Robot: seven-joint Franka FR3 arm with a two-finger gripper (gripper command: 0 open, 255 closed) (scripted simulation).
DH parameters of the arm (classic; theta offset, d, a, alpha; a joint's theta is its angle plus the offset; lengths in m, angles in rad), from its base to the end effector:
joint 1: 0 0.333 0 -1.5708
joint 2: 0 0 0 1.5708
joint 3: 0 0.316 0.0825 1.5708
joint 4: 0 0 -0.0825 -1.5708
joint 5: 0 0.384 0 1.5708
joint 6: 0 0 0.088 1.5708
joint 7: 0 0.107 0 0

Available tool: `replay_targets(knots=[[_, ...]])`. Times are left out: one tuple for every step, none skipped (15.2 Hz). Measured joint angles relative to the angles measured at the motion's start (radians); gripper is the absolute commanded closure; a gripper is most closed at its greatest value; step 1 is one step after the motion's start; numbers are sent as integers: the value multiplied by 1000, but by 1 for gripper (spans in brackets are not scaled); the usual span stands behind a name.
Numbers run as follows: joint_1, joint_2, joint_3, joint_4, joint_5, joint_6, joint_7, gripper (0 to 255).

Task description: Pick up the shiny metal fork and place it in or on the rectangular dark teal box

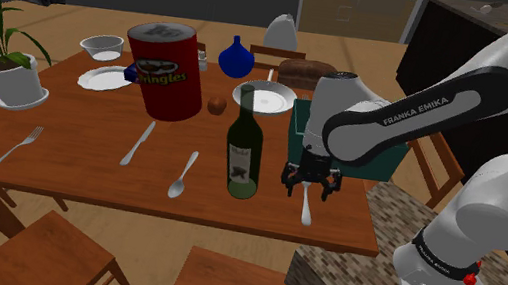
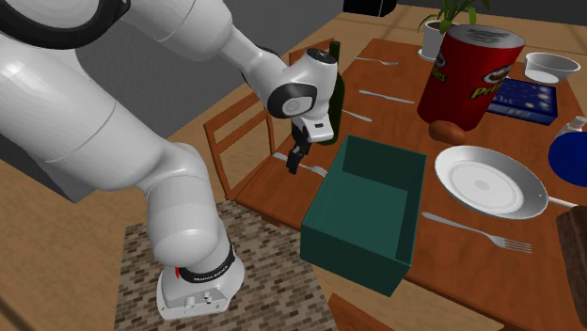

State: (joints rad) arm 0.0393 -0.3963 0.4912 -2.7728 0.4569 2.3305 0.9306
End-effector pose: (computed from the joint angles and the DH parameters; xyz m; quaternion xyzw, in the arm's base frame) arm 0.3175 0.1764 0.3102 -0.9247 0.3737 0.0655 0.0326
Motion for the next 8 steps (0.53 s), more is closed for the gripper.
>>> replay_targets(knots=[[0,1,1,0,0,1,0,0],[0,2,1,0,0,2,0,0],[0,2,1,0,0,3,0,0],[0,2,1,0,0,3,1,0],[0,2,1,0,0,3,1,0],[0,2,1,0,0,3,1,255],[0,2,1,0,0,3,1,255],[0,2,1,0,0,3,1,255]])
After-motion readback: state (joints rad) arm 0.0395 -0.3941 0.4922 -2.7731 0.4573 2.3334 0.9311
